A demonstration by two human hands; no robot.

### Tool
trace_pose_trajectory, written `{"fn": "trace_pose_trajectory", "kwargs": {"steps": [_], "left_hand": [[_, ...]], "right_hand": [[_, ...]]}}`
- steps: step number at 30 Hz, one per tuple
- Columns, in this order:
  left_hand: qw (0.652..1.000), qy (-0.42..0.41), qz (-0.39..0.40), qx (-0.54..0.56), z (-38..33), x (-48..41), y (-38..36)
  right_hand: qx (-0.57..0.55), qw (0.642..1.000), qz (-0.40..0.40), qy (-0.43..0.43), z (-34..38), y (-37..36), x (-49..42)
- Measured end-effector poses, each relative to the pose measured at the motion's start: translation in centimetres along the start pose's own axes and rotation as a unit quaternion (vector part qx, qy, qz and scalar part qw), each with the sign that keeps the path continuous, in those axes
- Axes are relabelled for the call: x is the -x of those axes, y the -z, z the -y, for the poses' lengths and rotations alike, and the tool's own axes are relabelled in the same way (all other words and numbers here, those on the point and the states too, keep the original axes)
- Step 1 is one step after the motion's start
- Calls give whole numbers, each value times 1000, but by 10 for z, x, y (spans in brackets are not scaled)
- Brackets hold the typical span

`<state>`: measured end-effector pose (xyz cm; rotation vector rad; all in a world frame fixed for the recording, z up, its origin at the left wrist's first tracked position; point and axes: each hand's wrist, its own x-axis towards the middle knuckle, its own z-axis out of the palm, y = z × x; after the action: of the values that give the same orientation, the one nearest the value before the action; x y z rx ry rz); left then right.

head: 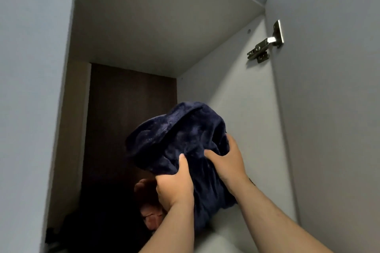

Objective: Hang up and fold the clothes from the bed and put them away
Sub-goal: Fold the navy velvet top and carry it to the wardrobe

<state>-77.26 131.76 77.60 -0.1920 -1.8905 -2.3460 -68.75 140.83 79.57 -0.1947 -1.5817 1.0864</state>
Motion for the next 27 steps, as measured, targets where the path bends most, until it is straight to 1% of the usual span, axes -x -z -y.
{"fn": "trace_pose_trajectory", "kwargs": {"steps": [2,4,5,7,8,9,12,14,15,16,17,18,19,20,21,22,23,24,25,26,27], "left_hand": [[997,-6,-29,-65,5,-18,-1],[991,-51,-34,-116,-4,-45,-5],[989,-76,-37,-124,-13,-61,-9],[987,-89,-26,-130,-26,-90,-17],[988,-73,-13,-132,-26,-102,-23],[990,-42,2,-136,-22,-112,-28],[979,79,39,-182,5,-131,-33],[968,107,51,-221,17,-140,-30],[963,106,38,-243,18,-142,-26],[960,91,10,-266,16,-142,-21],[949,55,-34,-309,13,-141,-15],[926,-25,-92,-365,12,-140,-10],[890,-136,-131,-414,11,-137,-5],[845,-265,-142,-442,11,-134,-2],[800,-377,-115,-452,12,-130,-2],[774,-433,-52,-459,12,-129,-5],[776,-427,15,-464,12,-132,-9],[794,-382,74,-467,11,-135,-12],[808,-330,119,-473,12,-140,-16],[818,-288,152,-474,15,-146,-19],[823,-262,174,-472,19,-152,-20]], "right_hand": [[5,1000,20,1,-9,-20,-13],[-2,1000,22,1,-19,-38,-30],[-12,1000,19,3,-22,-46,-42],[-17,999,30,-5,-30,-58,-65],[0,999,43,-18,-37,-62,-77],[30,997,62,-37,-45,-66,-87],[173,972,119,-101,-79,-81,-101],[254,947,145,-135,-103,-91,-102],[284,933,163,-149,-111,-95,-102],[307,920,182,-161,-117,-98,-102],[330,908,195,-168,-120,-100,-102],[353,897,204,-171,-120,-101,-103],[377,886,209,-171,-118,-102,-106],[405,876,206,-163,-113,-101,-107],[437,867,188,-145,-107,-100,-107],[468,864,154,-104,-102,-100,-106],[484,866,117,-29,-98,-101,-104],[482,868,99,64,-97,-102,-102],[460,869,114,141,-99,-101,-104],[420,879,153,168,-103,-100,-106],[391,886,202,149,-107,-99,-109]]}}
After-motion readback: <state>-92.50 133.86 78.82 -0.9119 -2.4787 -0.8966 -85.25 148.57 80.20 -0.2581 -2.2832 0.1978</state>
